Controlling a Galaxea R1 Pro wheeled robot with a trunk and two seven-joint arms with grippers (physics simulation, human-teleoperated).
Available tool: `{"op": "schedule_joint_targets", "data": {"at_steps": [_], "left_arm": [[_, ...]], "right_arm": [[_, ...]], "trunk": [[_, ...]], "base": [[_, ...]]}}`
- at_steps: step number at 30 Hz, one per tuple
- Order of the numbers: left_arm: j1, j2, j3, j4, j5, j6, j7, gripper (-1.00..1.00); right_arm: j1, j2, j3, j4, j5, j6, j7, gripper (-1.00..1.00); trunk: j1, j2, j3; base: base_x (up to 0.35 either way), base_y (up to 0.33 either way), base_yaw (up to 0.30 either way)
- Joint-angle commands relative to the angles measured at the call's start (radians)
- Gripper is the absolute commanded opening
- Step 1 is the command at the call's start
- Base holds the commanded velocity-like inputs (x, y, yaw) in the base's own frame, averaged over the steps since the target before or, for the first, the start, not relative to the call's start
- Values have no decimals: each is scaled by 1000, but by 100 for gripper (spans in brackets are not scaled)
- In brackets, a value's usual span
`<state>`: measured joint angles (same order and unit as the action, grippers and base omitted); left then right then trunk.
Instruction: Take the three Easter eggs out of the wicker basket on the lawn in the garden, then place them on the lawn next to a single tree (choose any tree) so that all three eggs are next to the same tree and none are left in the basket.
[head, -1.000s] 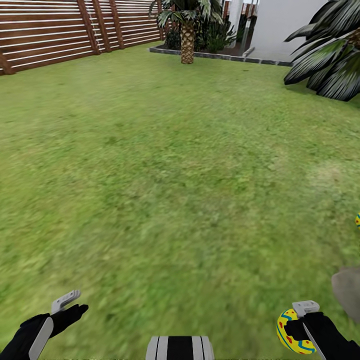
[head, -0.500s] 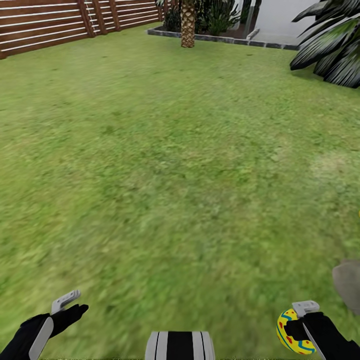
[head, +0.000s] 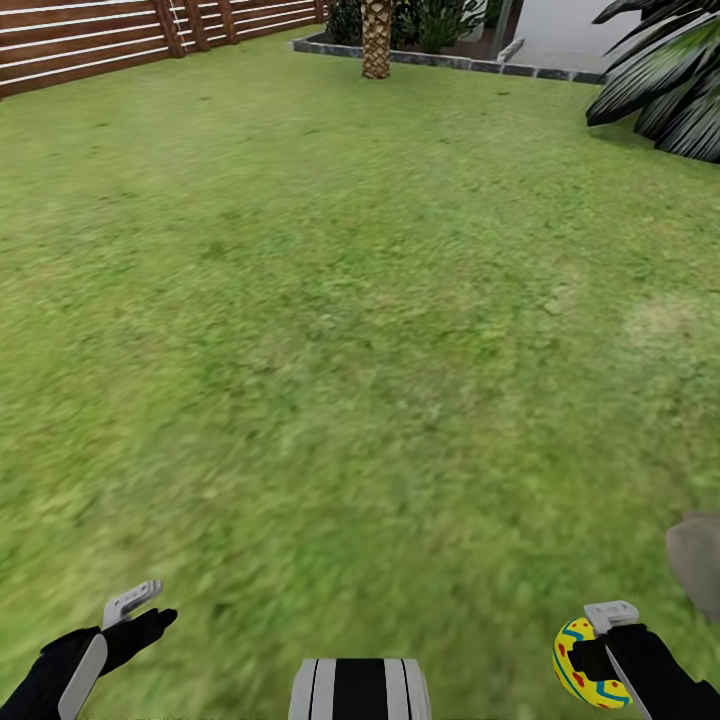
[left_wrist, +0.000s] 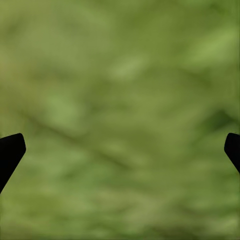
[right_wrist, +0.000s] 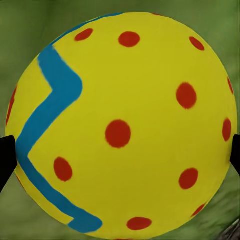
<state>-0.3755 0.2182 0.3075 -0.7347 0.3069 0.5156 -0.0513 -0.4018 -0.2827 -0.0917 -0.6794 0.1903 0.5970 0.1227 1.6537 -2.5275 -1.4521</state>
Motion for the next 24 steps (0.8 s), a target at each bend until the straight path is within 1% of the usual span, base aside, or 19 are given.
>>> {"op": "schedule_joint_targets", "data": {"at_steps": [1,6,7,14,24], "left_arm": [[0,0,4,-1,1,6,-4,100],[0,0,4,-2,1,6,-4,100],[0,0,4,-2,1,6,-4,100],[0,0,4,-2,1,6,-5,100],[0,0,2,-2,1,8,-4,100]], "right_arm": [[0,0,-3,-2,11,4,9,-100],[0,0,-2,-2,12,4,8,-100],[0,0,-3,-2,11,4,8,100],[0,0,-3,-2,5,5,8,100],[0,0,-3,-2,5,5,8,100]], "trunk": [[0,0,-5],[0,0,-5],[0,0,-5],[0,0,-5],[-4,2,34]], "base": [[0,0,0],[0,0,0],[0,0,0],[0,0,0],[0,0,0]]}}
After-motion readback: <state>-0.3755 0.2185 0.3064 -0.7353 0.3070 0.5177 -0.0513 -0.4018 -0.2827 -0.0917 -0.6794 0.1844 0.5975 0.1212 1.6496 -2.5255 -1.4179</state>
